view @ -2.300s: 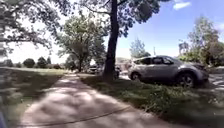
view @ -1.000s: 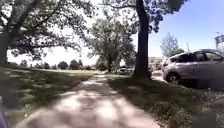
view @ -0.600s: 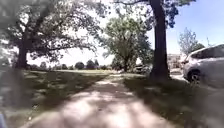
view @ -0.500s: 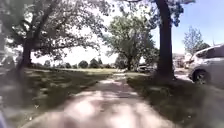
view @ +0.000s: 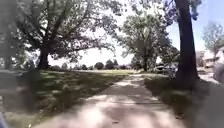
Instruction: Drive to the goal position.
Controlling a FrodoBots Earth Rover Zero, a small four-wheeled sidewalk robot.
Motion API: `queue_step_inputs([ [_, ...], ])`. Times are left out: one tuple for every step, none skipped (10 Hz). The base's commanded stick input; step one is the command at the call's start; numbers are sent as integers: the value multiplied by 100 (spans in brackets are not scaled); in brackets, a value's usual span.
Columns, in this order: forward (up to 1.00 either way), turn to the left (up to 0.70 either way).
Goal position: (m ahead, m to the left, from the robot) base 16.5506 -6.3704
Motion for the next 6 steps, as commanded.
queue_step_inputs([
  [70, 6],
  [70, 1],
  [70, 0],
  [70, 0],
  [70, 0],
  [70, 0],
])
